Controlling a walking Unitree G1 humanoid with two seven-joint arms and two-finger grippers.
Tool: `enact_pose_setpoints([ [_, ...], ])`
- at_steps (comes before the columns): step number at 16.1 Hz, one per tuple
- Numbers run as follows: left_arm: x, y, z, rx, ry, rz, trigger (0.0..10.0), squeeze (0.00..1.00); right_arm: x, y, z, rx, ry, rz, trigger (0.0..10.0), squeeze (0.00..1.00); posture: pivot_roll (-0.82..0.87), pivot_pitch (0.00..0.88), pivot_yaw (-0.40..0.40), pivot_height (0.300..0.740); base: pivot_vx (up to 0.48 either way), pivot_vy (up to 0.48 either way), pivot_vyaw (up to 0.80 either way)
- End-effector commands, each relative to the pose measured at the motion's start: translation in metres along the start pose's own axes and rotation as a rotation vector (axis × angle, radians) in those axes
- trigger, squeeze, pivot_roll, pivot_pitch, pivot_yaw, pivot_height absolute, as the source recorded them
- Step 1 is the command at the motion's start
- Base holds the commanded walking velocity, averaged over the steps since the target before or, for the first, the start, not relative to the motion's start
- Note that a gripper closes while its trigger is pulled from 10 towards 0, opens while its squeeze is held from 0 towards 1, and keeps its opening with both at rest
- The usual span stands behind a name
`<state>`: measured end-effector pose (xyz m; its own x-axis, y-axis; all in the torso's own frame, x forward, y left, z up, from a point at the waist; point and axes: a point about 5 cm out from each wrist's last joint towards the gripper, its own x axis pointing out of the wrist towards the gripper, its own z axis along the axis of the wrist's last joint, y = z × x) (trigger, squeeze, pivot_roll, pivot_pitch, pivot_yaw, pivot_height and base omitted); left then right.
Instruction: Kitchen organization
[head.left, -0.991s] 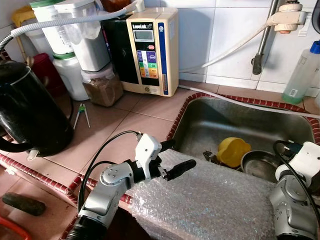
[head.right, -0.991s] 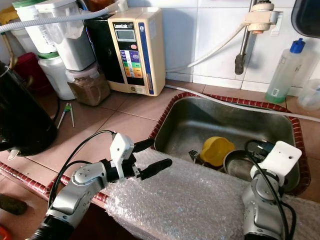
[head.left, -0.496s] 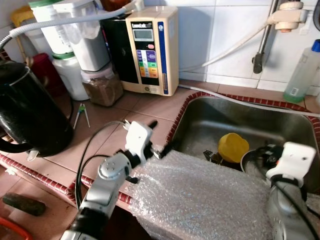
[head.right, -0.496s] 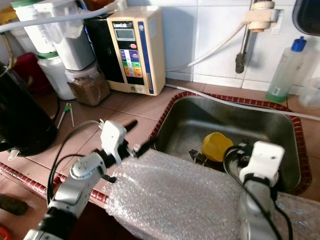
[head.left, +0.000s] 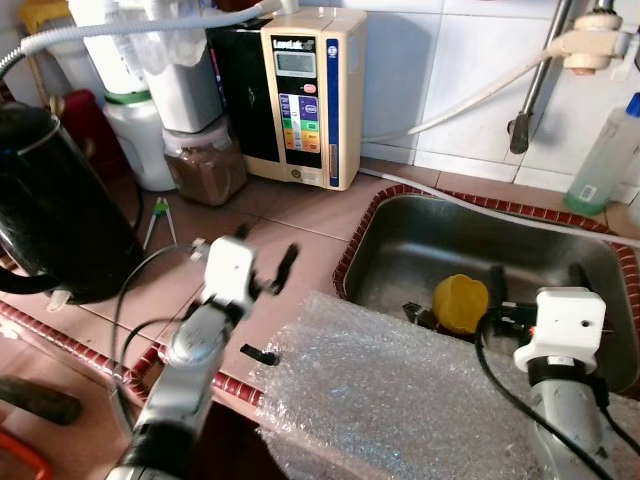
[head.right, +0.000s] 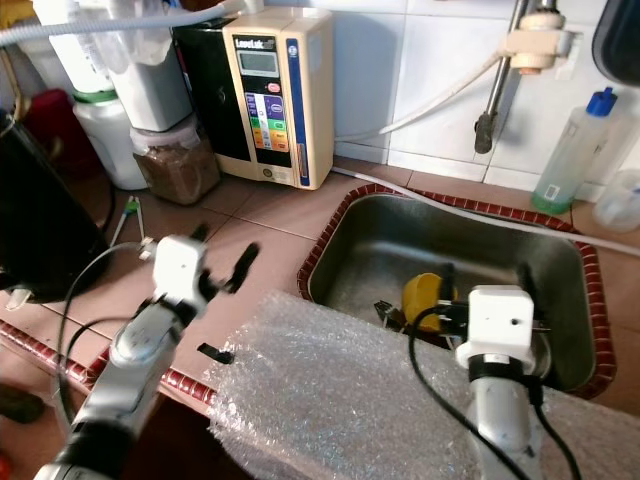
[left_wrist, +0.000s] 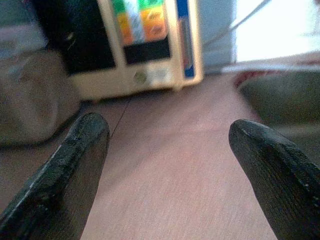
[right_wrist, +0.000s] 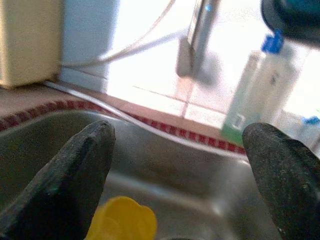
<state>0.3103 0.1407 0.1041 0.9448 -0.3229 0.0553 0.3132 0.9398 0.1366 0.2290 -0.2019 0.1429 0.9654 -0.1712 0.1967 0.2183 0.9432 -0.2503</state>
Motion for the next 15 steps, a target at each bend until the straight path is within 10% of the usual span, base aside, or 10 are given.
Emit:
enact_pose_setpoints([
  [1,-0.010,0.001,-0.007,0.016,0.023,-0.001,10.0,1.00,-0.003,0.006,0.007,0.013,-0.023,0.040,10.0,1.00,-0.04,0.000,0.030,0.740,0.000,0.000,0.00],
  [4,-0.026,0.008,-0.010,0.063,0.019,0.053,10.0,1.00,-0.008,0.011,0.006,0.023,-0.014,0.073,10.0,1.00,-0.02,0.000,0.014,0.740,0.000,0.000,0.00],
  [6,-0.031,0.018,-0.002,0.082,-0.009,0.090,10.0,0.00,-0.011,0.013,0.010,0.030,-0.026,0.089,10.0,1.00,-0.01,0.000,0.013,0.740,0.000,0.000,0.00],
  [15,-0.060,0.024,0.005,0.183,0.037,0.156,10.0,0.00,-0.025,0.019,0.010,0.095,0.016,0.131,10.0,1.00,0.01,0.000,0.024,0.740,0.000,0.000,0.00],
])
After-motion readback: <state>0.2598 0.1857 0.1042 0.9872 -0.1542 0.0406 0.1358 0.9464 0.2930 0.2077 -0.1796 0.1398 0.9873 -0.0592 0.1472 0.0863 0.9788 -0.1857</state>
